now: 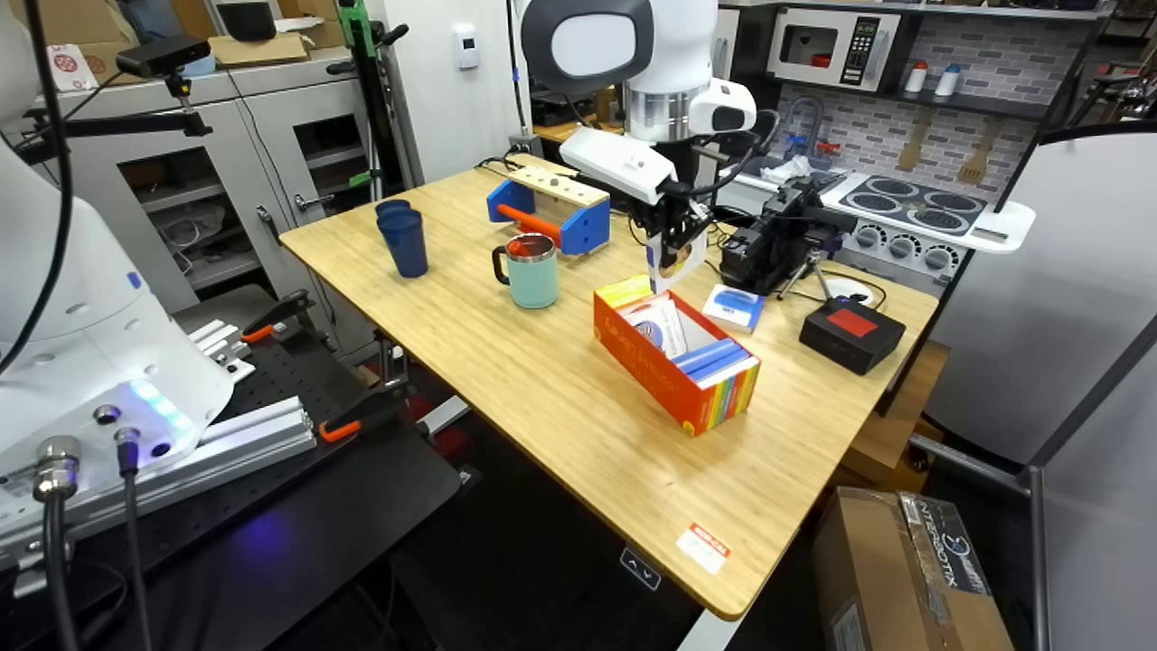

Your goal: Remove the screwdriver from the rack, put it in the cup, and then remove the book from the table and put it in the box

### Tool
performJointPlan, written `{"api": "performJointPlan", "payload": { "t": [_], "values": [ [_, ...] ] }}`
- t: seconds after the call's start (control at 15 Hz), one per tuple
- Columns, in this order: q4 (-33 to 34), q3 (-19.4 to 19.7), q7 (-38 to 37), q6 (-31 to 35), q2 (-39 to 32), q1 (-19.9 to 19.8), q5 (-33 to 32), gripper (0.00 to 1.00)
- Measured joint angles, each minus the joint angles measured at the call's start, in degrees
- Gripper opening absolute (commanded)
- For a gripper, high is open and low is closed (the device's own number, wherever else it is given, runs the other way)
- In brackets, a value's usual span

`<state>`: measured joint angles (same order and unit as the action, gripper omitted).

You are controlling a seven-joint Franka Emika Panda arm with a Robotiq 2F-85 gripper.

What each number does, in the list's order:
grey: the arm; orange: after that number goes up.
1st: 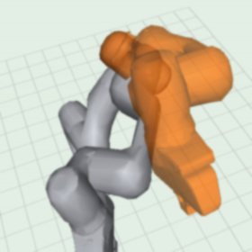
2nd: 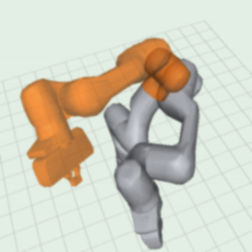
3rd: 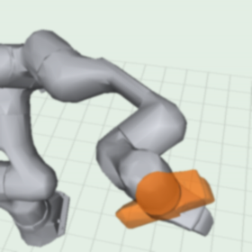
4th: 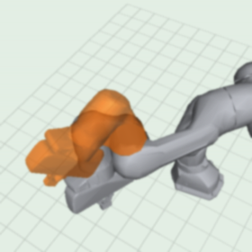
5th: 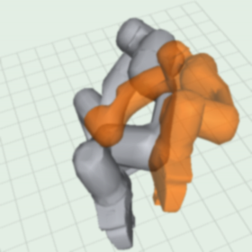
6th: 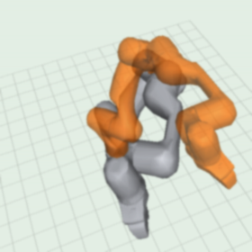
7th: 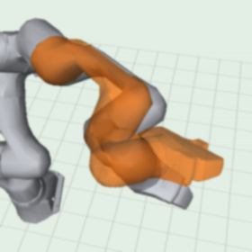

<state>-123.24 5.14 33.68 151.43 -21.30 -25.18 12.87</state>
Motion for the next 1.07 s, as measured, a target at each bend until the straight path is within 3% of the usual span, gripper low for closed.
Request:
{"api": "performJointPlan", "payload": {
  "t": [0.53,1.07],
  "values": [
    [-1.19,0.49,-1.66,0.0,-0.55,-0.15,0.01,0.04],
    [0.69,0.52,-2.72,0.31,-5.79,-1.1,0.08,0.04]
  ]
}}
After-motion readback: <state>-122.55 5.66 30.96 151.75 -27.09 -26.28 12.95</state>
